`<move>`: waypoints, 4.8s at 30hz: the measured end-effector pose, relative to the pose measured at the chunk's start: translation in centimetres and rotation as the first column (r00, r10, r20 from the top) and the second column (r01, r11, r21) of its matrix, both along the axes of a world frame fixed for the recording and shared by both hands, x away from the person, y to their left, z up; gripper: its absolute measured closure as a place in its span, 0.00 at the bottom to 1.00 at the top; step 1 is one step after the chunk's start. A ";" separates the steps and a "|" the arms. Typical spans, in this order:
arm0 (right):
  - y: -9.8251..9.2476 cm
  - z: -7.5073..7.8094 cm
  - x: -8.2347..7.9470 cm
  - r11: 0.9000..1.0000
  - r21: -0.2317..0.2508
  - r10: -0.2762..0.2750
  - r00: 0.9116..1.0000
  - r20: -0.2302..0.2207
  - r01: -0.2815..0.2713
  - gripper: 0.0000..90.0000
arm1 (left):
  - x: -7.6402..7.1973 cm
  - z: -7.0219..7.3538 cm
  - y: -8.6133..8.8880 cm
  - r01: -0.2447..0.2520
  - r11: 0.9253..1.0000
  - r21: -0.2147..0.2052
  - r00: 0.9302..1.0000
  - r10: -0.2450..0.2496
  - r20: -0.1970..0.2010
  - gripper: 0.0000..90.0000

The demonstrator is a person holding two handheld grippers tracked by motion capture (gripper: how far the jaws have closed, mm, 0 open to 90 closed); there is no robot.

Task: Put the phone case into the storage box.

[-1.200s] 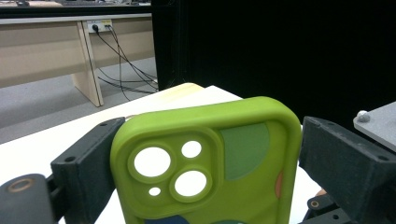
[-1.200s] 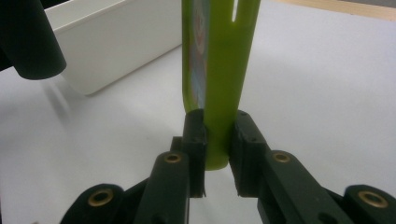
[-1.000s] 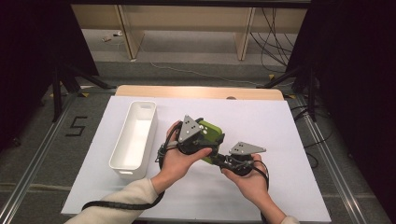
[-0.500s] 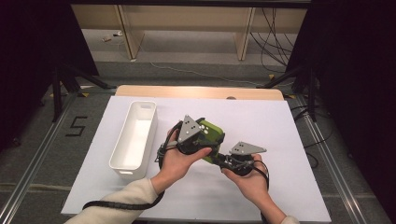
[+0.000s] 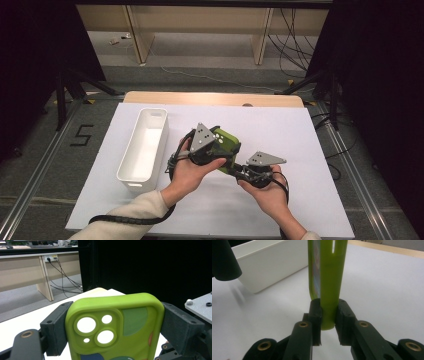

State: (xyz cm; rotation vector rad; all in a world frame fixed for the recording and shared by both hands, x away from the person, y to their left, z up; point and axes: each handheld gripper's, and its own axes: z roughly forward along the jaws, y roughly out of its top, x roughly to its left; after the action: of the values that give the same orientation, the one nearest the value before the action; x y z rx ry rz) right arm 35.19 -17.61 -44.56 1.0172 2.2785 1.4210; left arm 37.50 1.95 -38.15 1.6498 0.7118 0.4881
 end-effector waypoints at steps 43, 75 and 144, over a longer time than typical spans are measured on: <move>-4.0 0.8 -1.1 1.000 0.029 -0.012 0.994 0.108 0.009 0.17 | 0.6 1.8 3.3 -0.059 0.998 -0.016 0.998 0.059 0.014 0.19; -6.4 0.8 -1.9 0.998 0.033 -0.052 0.992 0.119 0.048 0.17 | 0.9 2.6 6.9 -0.124 0.992 -0.018 0.992 0.124 0.014 0.19; -7.2 0.5 -2.2 0.997 0.039 -0.064 0.992 0.108 0.061 0.17 | 2.3 4.4 11.0 -0.217 0.976 -0.033 0.976 0.218 0.020 0.20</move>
State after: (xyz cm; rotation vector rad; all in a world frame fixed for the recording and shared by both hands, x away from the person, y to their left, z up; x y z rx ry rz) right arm 32.94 -24.77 -44.09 0.9871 2.1335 1.4590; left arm 39.76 12.96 -33.78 1.5431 0.8837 0.6483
